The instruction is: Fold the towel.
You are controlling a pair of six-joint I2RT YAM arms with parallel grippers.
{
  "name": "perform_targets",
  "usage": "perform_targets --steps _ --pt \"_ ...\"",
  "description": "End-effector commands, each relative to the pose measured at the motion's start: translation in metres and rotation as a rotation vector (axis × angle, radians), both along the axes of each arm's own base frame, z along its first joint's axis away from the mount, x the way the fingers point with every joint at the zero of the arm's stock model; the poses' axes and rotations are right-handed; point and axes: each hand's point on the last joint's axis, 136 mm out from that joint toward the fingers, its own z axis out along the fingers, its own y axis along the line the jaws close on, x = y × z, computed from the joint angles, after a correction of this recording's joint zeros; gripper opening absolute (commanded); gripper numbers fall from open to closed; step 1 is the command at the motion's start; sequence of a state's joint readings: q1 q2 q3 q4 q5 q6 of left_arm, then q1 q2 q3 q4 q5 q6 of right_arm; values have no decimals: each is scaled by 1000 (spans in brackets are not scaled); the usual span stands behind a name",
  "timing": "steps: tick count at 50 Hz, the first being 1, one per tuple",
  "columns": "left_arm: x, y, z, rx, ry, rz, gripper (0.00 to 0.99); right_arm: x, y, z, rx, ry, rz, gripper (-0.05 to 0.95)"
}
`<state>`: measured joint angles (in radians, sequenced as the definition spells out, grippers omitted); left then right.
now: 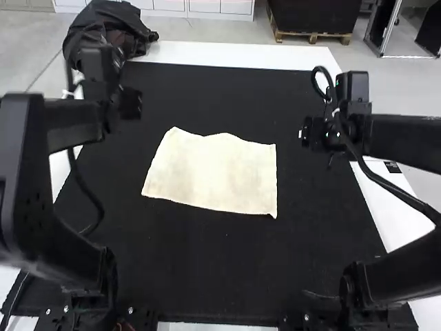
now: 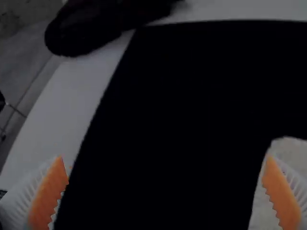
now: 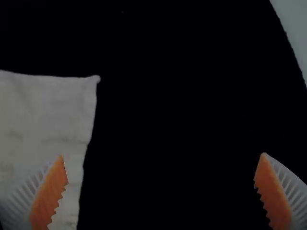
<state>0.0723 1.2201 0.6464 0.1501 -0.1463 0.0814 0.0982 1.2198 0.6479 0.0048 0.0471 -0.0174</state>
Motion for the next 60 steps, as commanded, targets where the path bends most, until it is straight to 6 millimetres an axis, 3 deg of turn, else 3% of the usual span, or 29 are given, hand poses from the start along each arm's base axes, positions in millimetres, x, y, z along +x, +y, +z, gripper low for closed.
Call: perform_targets --steps 1,9,22,31,37,50,60 --pt "0 -19 -20 -15 65 -57 964 2 6 15 35 -63 0 900" --pt "-3 -32 -46 -40 142 -110 964 0 8 21 -8 -133 50 902" --pt "12 -44 -78 -75 199 -183 964 -2 26 31 128 -182 87 908" --pt "23 -49 -105 -89 257 -208 964 -2 41 -2 208 -67 124 907" --pt "35 -52 -110 -97 247 -224 964 -1 47 -22 225 -7 138 907" --pt "54 -55 -121 -106 258 -241 964 12 68 -41 230 18 180 907" --pt "62 -55 -136 -105 270 -242 964 23 70 -54 228 32 181 907"
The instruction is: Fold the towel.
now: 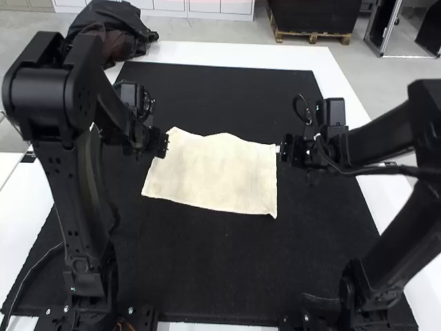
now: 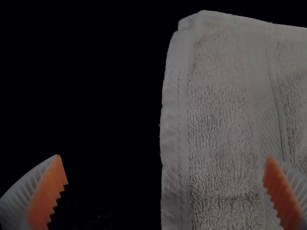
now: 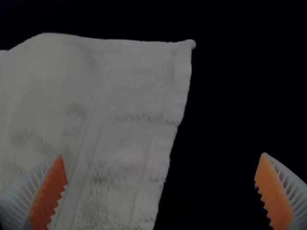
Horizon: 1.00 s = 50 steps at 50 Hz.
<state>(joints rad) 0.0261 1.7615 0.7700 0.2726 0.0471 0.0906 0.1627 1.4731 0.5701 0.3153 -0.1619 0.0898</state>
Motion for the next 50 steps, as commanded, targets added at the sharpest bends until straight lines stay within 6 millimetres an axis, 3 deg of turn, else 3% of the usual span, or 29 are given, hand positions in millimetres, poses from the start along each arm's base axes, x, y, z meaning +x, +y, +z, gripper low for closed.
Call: perform_targets --steps 1,17,29,43,50 --pt "11 -5 3 1 -23 -27 964 12 9 7 22 -26 15 907" --pt "27 -5 -1 -1 -66 -26 964 26 20 -22 19 10 38 907" --pt "42 -5 -1 -2 -66 -30 964 39 31 -36 18 15 56 907" --pt "49 -6 -16 -7 -20 -33 962 52 35 -53 16 21 59 907" --pt "54 -6 -11 -8 -34 -31 962 59 37 -60 12 25 63 907"
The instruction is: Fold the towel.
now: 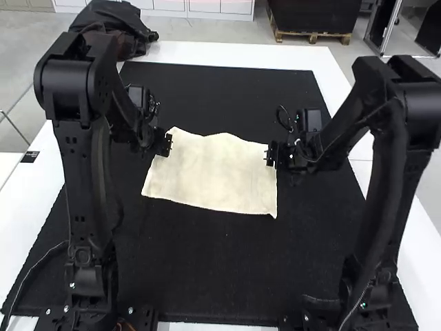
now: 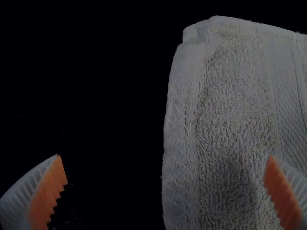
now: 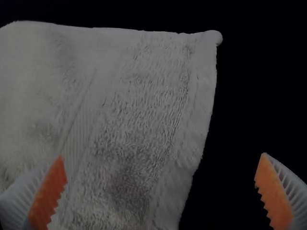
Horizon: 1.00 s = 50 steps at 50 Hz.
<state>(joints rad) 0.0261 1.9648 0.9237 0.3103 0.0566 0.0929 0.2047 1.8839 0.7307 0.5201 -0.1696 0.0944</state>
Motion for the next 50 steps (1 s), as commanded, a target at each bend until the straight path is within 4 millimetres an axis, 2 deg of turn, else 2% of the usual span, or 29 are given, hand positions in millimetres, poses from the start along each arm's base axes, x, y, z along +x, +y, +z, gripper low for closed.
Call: perform_targets --steps 1,22,50 --pt "14 -5 15 -4 -46 -22 961 11 9 4 12 -27 20 907" --pt "28 -5 21 -5 -55 -24 961 31 14 -12 2 -25 28 907" --pt "40 -6 0 -6 -19 -23 961 48 17 -21 -4 -26 32 907"
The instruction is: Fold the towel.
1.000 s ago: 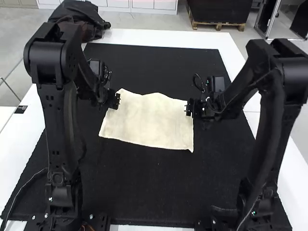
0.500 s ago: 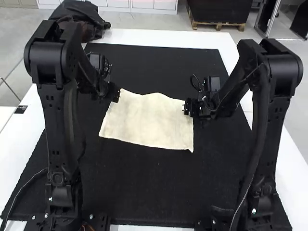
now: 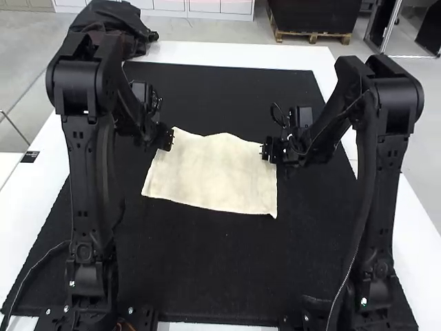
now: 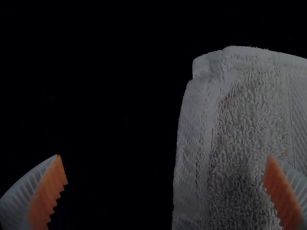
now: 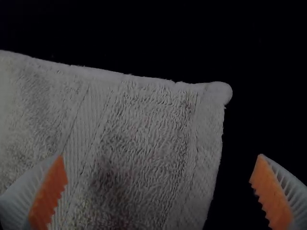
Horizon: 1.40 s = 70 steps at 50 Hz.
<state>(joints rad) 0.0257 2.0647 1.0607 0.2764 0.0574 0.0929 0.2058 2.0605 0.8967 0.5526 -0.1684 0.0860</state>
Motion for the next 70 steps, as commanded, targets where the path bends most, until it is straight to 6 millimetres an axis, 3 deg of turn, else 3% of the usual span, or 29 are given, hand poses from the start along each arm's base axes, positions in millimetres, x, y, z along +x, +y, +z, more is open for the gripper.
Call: perform_targets --steps 1,23,34,38,39,41,43,45,46,59,70 --pt "9 -7 1 -5 -12 -23 961 5 8 -6 -4 -3 29 907" --pt "-4 -8 -36 -7 89 -26 961 -1 8 -17 -38 17 58 907" --pt "-7 -8 -42 -6 106 -26 913 -7 8 -23 -82 36 90 895" --pt "-7 -7 -42 -4 105 -25 831 -10 15 -25 -105 30 127 730" --pt "-8 -7 -43 -3 108 -23 790 -12 16 -26 -106 31 131 630" --pt "-10 -7 -46 -2 112 -25 611 -14 18 -27 -108 31 140 344" --pt "-10 -7 -48 -2 111 -25 320 -16 17 -29 -109 32 140 -31" --pt "-12 -7 -50 -2 108 -25 41 -18 19 -30 -105 34 143 -23" --pt "-13 -7 -51 -2 106 -25 15 -18 19 -29 -105 33 145 -23" --pt "-12 -6 -46 1 61 -28 25 -23 15 -30 -93 38 128 -25" --pt "0 -5 -19 2 -9 -27 25 -9 16 7 -76 -55 110 -26"
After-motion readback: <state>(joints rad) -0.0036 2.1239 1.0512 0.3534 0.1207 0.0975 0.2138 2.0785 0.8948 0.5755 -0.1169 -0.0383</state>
